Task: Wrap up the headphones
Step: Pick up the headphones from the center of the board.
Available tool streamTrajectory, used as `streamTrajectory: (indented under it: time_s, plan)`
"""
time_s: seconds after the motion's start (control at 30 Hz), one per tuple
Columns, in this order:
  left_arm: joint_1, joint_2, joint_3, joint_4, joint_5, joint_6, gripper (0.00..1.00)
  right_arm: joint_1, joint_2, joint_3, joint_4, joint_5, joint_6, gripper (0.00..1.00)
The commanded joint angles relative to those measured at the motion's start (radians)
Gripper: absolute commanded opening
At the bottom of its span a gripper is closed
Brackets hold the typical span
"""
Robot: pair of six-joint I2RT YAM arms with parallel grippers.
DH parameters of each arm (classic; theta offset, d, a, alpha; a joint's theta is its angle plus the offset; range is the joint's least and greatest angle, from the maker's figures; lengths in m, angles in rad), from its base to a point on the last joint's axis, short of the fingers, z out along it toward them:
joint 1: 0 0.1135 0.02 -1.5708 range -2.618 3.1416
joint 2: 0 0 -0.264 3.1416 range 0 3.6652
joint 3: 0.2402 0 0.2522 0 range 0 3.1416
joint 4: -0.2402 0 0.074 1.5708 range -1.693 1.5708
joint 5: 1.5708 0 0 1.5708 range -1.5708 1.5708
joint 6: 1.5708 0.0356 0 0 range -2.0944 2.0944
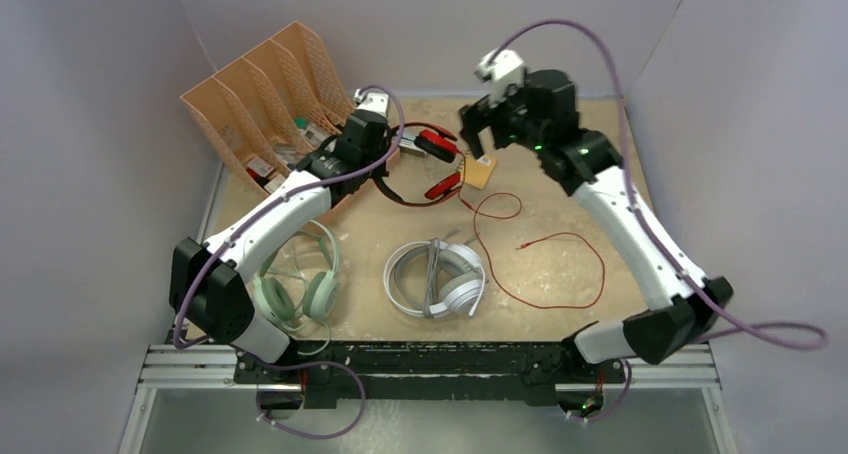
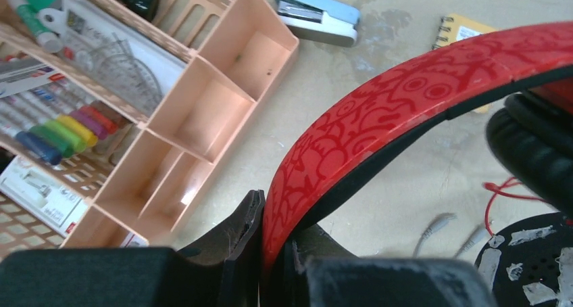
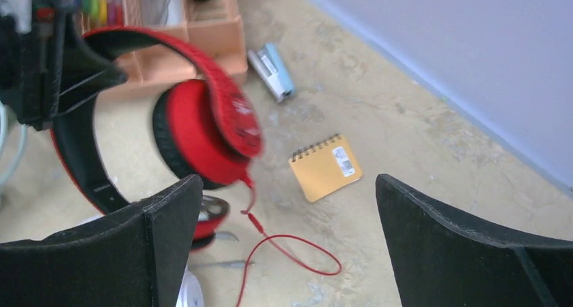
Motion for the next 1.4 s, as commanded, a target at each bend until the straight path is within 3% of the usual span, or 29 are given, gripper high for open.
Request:
streamTrajectory:
  time_s: [0.0,0.1,0.33,0.5,0.63,0.83,1.03,1.37]
  plan:
    - [0.034,-0.048,0.135,-0.006,-0.07,-0.102,0.0,-0.24,-0.125,-0.055,0.08,-0.2,0.251,0.99]
    - [0.06,-0.037,0.197,-0.04,-0.066,-0.162,0.0,-0.377,-0.192,-0.203,0.197,-0.266,0.323,0.99]
    - [0.106,-0.035,0.351,-0.058,-0.005,-0.257,0.0,-0.41,-0.169,-0.402,0.329,-0.371,0.447,0.98]
    - [0.109,-0.029,0.471,-0.082,0.025,-0.264,0.0,-0.404,-0.063,-0.512,0.556,-0.657,0.48,0.86]
    - [0.109,-0.04,0.518,-0.082,0.025,-0.266,0.0,-0.392,0.033,-0.543,0.759,-0.829,0.624,0.85]
    - [0.111,-0.043,0.576,-0.089,0.036,-0.268,0.0,-0.344,0.085,-0.526,0.733,-0.726,0.575,0.85]
    - [0.11,-0.05,0.608,-0.083,0.009,-0.302,0.0,-0.304,0.069,-0.653,0.932,-0.666,0.639,0.81]
    - [0.112,-0.065,0.633,-0.052,-0.116,-0.463,0.0,-0.26,0.03,-0.824,1.184,-0.462,0.685,0.86]
